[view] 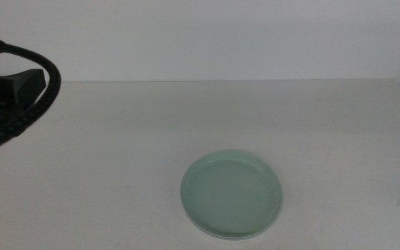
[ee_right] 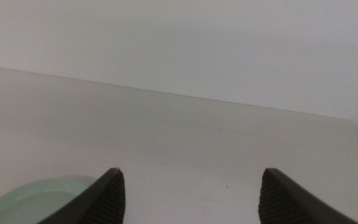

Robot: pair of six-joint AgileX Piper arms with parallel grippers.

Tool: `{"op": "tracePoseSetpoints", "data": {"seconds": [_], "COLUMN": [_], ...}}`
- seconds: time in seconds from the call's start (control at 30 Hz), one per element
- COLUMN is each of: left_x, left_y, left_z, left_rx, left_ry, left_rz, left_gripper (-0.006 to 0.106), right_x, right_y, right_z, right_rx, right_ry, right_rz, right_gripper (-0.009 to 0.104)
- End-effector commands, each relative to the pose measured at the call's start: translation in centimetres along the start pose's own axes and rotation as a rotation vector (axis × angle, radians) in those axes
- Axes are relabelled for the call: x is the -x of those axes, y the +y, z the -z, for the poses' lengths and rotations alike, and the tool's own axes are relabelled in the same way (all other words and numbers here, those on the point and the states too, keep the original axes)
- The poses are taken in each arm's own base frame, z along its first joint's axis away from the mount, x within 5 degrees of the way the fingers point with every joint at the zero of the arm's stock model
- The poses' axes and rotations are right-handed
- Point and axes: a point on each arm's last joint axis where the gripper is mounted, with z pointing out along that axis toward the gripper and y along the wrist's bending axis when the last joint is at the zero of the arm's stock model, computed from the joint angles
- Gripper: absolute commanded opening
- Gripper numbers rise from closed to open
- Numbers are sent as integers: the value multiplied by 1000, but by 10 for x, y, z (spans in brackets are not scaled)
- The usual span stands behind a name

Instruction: Stack the three bowls on top of each other.

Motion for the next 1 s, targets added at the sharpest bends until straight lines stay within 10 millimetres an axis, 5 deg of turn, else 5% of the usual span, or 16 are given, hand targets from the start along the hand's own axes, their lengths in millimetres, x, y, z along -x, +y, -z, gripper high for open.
{"op": "tracePoseSetpoints", "data": {"seconds": [0.0, 0.3, 0.63, 0.97], "left_x": [15, -2, -59, -130], "left_y": [-1, -2, 2, 9], "left_z": [4, 9, 45, 67], "left_rx": [-14, -34, -4, 123], "left_ry": [-99, -79, -99, -139], "left_rz": [12, 93, 132, 199], "left_gripper": [104, 104, 104, 104], "right_x": [12, -13, -42, -112], "right_y": [-4, -10, -10, -5], "right_z": [4, 13, 30, 47], "right_rx": [-43, -158, -229, -234], "right_ry": [-92, -156, -332, -353], "right_rz": [25, 194, 216, 234], "right_gripper": [55, 55, 55, 55]}}
